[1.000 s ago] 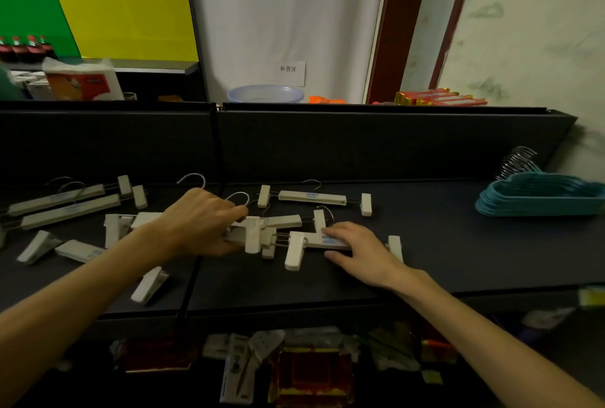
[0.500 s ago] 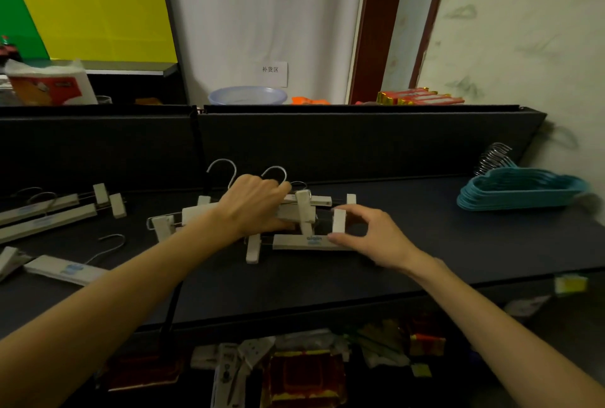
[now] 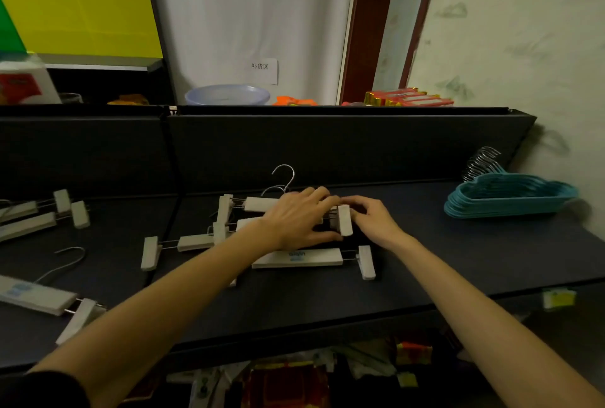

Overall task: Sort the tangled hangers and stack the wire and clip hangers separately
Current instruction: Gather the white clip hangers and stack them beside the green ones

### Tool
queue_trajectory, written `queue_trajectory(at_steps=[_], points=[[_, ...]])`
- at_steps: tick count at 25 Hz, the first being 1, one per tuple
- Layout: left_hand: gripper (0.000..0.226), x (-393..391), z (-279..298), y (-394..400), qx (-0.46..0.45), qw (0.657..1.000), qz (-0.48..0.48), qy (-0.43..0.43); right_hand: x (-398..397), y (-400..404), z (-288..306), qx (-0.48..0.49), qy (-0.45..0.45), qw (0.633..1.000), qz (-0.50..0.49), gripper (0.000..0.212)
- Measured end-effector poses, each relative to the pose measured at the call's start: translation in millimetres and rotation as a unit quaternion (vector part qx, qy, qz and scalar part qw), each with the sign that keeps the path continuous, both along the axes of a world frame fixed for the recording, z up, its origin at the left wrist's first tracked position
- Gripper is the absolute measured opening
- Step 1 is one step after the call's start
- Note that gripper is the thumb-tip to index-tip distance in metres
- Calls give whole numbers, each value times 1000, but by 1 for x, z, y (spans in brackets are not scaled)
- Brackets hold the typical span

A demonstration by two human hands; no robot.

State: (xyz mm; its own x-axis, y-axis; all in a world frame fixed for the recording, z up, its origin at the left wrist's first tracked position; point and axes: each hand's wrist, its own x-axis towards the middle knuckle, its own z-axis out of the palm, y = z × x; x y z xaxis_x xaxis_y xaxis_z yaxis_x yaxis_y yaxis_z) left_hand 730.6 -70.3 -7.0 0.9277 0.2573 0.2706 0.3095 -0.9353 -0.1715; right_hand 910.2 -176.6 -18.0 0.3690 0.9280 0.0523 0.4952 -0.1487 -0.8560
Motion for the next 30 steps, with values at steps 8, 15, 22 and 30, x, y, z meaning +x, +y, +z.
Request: queue_trajectory(at_steps=[8,15,22,30], points=[[60,-57,14,26,-10,993,72,-93,-13,22,31,163,-67,983,-58,26],[52,-262,11,80,51,937,332,-93,-165,83,46,159,-287,931,163,41],[53,-490,-3,105,-10,850,510,-128,-375,138,29,82,-331,901,268,64],[66,-599,-16,183,-202,864,454,-80,-522,207,6,9,-350,915,201,76]])
